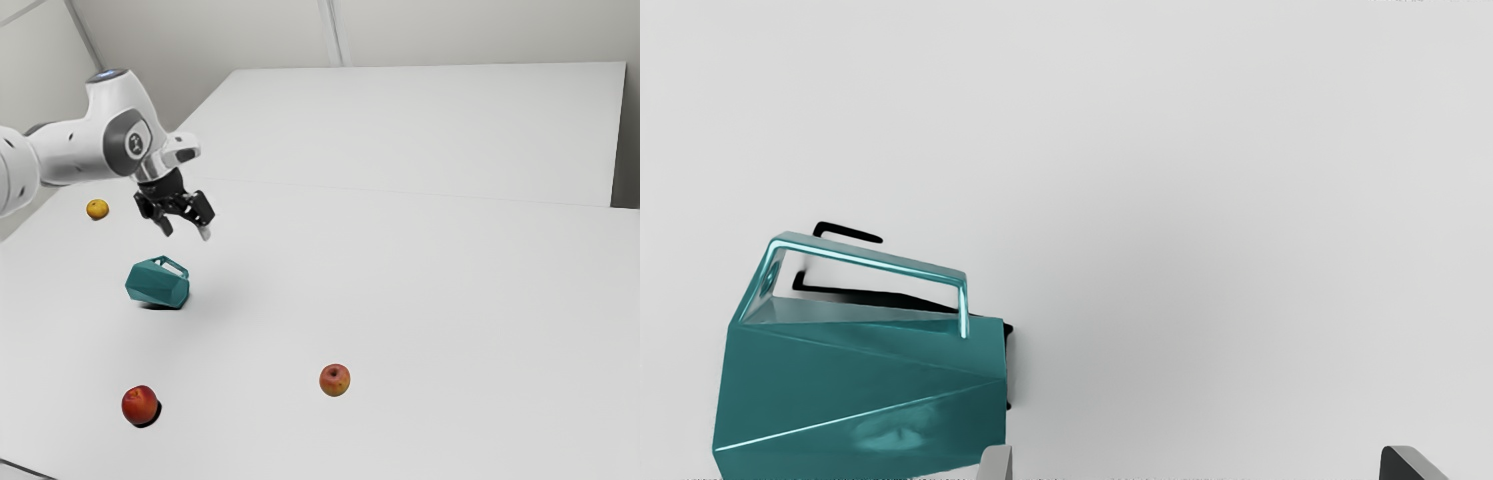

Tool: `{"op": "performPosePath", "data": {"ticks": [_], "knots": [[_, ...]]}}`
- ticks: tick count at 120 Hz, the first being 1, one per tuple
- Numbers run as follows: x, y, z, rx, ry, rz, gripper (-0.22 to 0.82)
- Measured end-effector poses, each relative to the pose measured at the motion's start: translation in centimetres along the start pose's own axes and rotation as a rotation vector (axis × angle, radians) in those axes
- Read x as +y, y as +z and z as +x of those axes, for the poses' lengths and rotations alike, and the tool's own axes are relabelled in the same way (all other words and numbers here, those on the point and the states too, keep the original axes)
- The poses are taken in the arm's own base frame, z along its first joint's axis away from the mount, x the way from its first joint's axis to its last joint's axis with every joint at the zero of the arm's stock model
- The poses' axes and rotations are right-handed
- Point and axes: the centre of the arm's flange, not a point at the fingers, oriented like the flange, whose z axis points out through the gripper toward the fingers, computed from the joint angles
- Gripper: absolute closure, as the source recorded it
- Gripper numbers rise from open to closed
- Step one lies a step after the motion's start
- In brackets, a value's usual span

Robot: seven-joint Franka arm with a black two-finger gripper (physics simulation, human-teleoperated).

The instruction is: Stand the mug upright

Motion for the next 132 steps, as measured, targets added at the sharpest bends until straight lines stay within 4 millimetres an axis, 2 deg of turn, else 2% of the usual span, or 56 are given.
{"op": "performPosePath", "data": {"ticks": [9,14,18,26,30,35,51,62,93,113,132], "knots": [[-0.5,-0.4,-0.3,0.013,-0.004,-0.002,0.00],[-1.7,-0.8,-0.5,0.025,-0.015,-0.005,0.00],[-3.3,-1.4,-0.8,0.041,-0.039,-0.013,0.00],[-8.0,-2.6,-1.5,0.069,-0.102,-0.033,0.00],[-10.1,-3.1,-1.2,0.077,-0.121,-0.042,0.00],[-11.6,-3.5,-0.4,0.080,-0.124,-0.060,0.00],[-16.3,-1.3,1.1,0.043,-0.119,-0.154,0.00],[-18.9,1.3,0.8,0.005,-0.114,-0.249,0.00],[-23.2,8.0,-0.2,-0.053,-0.036,-0.490,0.00],[-23.8,11.6,-0.4,-0.062,0.021,-0.611,0.00],[-23.6,13.2,-0.8,-0.037,0.054,-0.701,0.03]]}}
